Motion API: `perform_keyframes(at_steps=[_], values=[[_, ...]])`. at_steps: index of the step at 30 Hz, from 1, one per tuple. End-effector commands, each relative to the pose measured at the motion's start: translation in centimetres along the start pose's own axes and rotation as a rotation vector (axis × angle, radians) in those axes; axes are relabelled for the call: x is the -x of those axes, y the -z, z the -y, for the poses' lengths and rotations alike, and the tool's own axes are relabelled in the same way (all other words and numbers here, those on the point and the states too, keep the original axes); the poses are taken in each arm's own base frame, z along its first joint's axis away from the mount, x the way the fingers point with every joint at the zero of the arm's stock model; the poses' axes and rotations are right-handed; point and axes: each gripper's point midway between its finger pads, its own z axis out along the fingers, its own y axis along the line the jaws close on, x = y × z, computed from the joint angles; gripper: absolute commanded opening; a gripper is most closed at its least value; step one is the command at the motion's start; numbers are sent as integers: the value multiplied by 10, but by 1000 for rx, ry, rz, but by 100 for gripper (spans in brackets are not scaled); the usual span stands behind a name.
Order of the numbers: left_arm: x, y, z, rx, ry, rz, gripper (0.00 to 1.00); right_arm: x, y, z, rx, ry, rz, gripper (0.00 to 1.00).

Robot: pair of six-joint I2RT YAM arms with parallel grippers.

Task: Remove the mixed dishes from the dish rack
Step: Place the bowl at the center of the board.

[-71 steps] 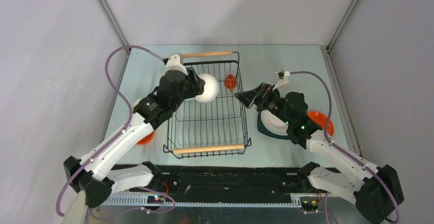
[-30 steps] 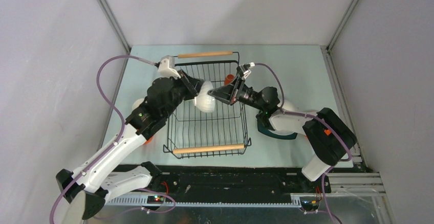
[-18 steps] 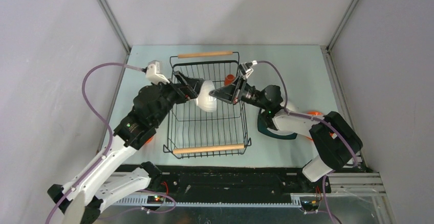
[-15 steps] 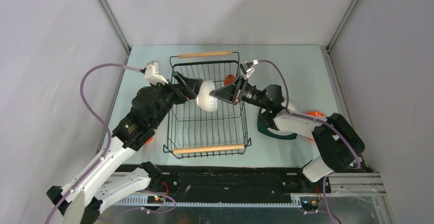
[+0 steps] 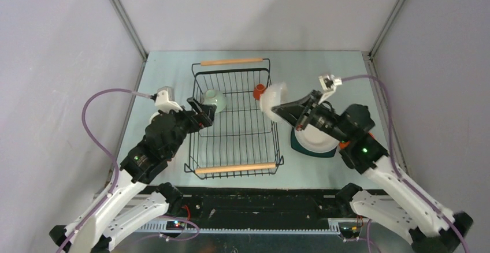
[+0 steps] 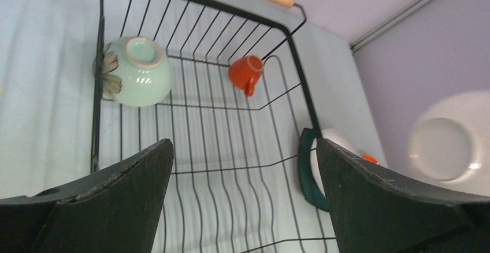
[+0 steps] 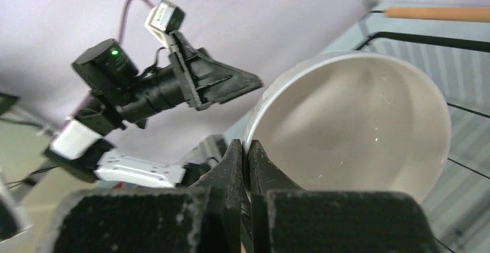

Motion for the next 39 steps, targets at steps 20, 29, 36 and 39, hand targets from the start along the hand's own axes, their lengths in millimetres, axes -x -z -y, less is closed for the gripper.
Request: perform_keyframes(at_steps=[20,29,36,39], values=[[-29,-4,-50,153,-117,-14,100,-159,159,132,-966,-162,-439,0],[-29,1,-54,166,-111,-16,100,-206,167,134,-1092,-103,-594,0],[-25,8,-63,201,-104,7,100,-217,162,146,-1118,-93,-580,0],[-25,9,-67,216,-103,17,100,-221,165,154,-1159,-97,-558,0]])
